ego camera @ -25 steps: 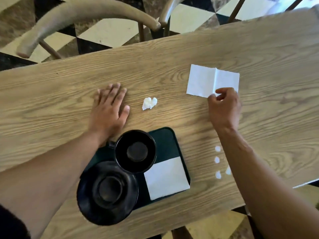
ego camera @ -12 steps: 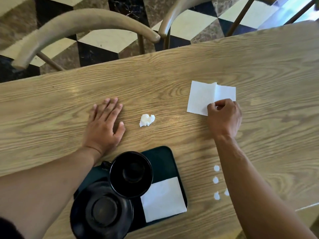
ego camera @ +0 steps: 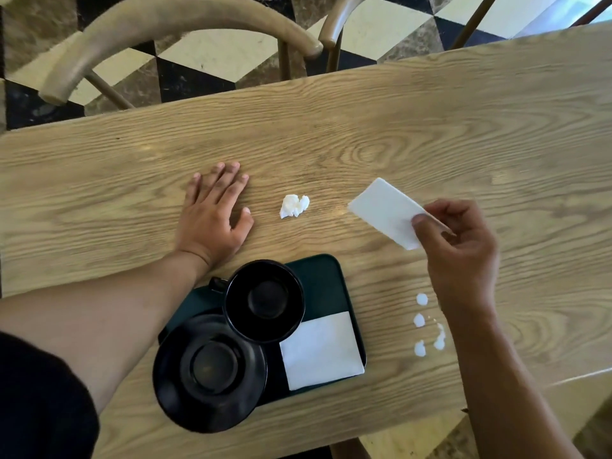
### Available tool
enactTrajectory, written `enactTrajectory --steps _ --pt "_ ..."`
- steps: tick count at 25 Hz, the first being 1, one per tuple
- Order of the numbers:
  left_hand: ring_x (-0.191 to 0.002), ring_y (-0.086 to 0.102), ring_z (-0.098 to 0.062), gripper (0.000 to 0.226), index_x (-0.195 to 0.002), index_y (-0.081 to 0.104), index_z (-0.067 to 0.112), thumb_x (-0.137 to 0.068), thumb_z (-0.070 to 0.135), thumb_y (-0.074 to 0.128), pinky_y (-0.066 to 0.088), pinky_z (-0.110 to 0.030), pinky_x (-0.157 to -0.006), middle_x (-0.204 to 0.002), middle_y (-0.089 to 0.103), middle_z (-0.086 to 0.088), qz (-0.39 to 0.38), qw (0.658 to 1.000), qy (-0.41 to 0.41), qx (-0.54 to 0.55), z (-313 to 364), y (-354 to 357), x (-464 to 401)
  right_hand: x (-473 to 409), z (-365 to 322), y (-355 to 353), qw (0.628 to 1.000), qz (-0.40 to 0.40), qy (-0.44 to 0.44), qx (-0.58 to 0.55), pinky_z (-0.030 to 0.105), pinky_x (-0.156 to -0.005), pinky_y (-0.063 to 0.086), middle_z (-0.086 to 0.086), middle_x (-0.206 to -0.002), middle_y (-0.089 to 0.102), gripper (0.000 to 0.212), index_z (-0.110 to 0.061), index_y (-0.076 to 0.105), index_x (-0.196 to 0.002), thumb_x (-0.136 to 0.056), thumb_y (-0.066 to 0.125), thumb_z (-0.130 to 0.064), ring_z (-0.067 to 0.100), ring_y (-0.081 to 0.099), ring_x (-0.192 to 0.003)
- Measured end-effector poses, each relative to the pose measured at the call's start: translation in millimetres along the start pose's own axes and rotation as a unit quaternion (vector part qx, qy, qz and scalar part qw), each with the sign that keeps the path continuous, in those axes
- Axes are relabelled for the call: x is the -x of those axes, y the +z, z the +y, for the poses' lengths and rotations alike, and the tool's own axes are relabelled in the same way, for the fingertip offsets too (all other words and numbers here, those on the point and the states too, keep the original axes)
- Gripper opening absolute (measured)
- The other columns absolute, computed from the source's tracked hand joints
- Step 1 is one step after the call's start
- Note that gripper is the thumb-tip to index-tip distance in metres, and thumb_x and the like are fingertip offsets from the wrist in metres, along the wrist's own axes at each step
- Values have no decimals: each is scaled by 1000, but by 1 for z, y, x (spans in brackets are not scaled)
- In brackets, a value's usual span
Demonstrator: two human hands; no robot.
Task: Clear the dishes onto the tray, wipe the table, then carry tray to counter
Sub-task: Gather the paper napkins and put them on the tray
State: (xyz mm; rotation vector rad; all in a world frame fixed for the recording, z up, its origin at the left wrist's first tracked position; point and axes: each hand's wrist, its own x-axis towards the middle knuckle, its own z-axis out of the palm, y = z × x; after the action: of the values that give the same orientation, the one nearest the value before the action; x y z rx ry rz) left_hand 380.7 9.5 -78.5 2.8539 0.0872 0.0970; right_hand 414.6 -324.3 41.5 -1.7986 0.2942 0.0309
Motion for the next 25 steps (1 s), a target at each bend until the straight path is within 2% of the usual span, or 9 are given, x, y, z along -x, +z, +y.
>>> enactTrajectory --steps 3,6,8,10,12,14,17,22,25 --pt "-157 25 -24 63 -153 46 13 -96 39 42 13 -54 -128 -166 35 -5 3 1000 -1 3 0 0 0 32 -7 -14 995 -90 39 -11 16 -64 52 -12 -88 72 27 -25 67 -92 -87 71 1 4 66 -77" --pt "-157 25 -25 63 -153 46 13 -96 39 43 13 -54 -128 -166 36 -6 7 1000 -2 3 0 0 -1 64 -5 -26 973 -196 124 -7 21 -58 52 -7 -87 72 27 -19 70 -92 -83 73 6 9 64 -70" --pt "-156 26 -25 62 -153 47 13 -97 39 44 13 -54 -127 -165 37 -6 9 1000 -2 0 -1 1 -1 86 0 -30 946 -266 185 27 28 -56 55 -1 -87 74 26 -22 73 -88 -81 76 3 14 67 -69" --pt "-156 27 -26 62 -152 48 12 -97 39 44 13 -54 -127 -165 38 -6 12 1000 -2 -3 -1 1 0 104 10 -28 919 -310 225 92 43 -61 61 3 -88 75 24 -28 73 -89 -82 79 -5 20 72 -72" --pt "-156 28 -26 61 -152 49 13 -97 39 45 13 -54 -127 -165 38 -6 10 1000 -4 -1 0 0 0 117 21 -21 909 -315 223 157 52 -65 61 1 -88 75 22 -34 72 -91 -84 78 -14 23 74 -76" --pt "-156 27 -26 61 -152 48 13 -97 39 45 13 -54 -127 -165 37 -6 5 1000 -5 -1 0 -1 -2 123 31 -10 910 -314 185 200 52 -63 58 -2 -87 74 22 -39 70 -94 -85 75 -20 25 72 -76" --pt "-156 27 -25 61 -153 48 14 -97 39 46 13 -53 -127 -165 37 -5 6 1000 -5 -6 -1 -1 -1 125 39 4 917 -303 160 206 52 -56 54 5 -83 72 23 -43 68 -94 -86 73 -22 34 68 -74" --pt "-157 23 -24 61 -155 44 15 -98 39 45 9 -51 -128 -167 34 -4 -4 1000 -10 1 1 -3 -1 123 41 18 929 -256 176 199 47 -58 56 1 -80 73 24 -40 67 -95 -85 72 -19 27 69 -73" --pt "-157 23 -24 61 -155 44 15 -99 39 44 11 -53 -128 -167 34 -4 -6 1000 -9 -4 1 -4 -1 122 42 19 934 -243 176 193 50 -57 56 11 -82 72 27 -42 66 -97 -84 70 -18 36 67 -75"
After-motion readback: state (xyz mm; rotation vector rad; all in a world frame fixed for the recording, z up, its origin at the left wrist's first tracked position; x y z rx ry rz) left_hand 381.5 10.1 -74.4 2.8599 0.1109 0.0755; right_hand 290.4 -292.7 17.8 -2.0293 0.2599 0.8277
